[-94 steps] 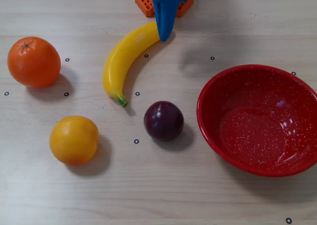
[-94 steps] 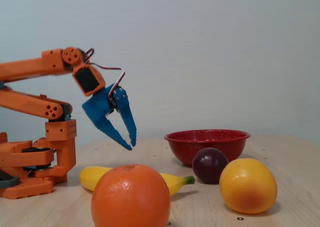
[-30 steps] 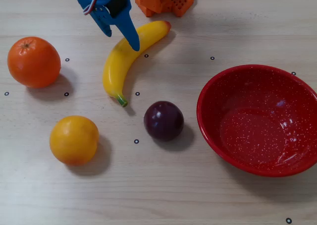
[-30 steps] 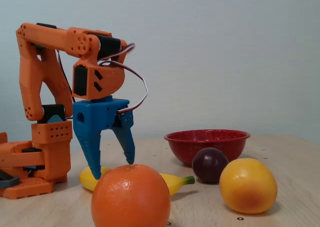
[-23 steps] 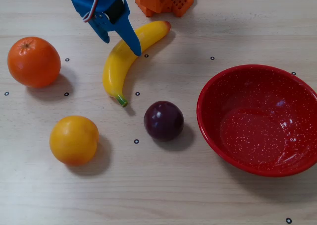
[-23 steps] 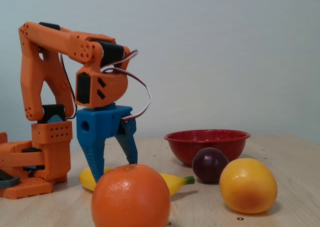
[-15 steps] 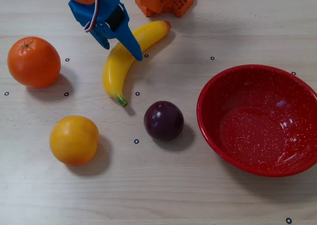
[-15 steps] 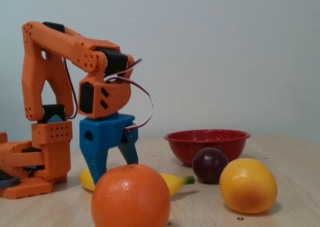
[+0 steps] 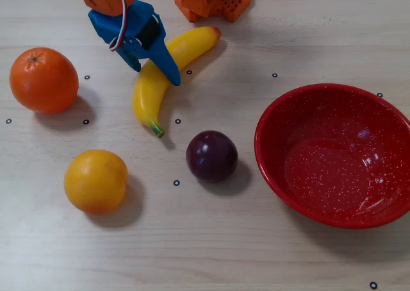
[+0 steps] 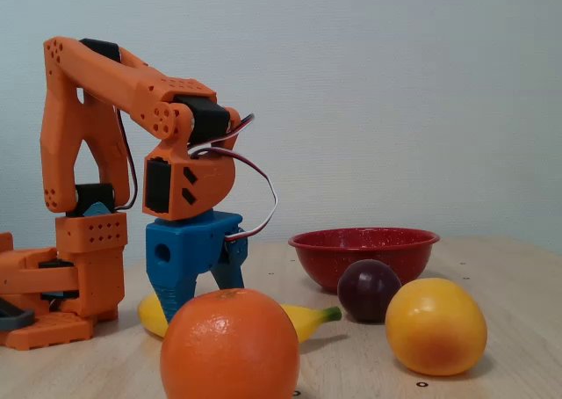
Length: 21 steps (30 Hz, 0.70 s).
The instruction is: Put banana in the red bowl.
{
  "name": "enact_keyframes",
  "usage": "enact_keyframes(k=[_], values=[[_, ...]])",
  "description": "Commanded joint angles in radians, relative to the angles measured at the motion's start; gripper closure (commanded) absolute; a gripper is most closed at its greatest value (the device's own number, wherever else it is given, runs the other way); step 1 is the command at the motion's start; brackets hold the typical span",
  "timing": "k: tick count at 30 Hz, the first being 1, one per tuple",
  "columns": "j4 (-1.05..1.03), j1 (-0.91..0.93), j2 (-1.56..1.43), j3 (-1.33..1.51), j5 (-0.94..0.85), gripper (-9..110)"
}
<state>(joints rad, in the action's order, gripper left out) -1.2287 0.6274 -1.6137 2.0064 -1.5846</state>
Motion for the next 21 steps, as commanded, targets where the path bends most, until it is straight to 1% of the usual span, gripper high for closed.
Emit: enact_keyframes(k=[1, 12, 19, 21], values=[[0.025, -0.02, -0.021, -0.061, 0.003, 72], [0.067, -0.064, -0.023, -0.023, 0.023, 74], [0.083, -0.087, -0.023, 0.006, 0.031, 85], [0.089, -0.097, -0.023, 0.012, 0.041, 95]])
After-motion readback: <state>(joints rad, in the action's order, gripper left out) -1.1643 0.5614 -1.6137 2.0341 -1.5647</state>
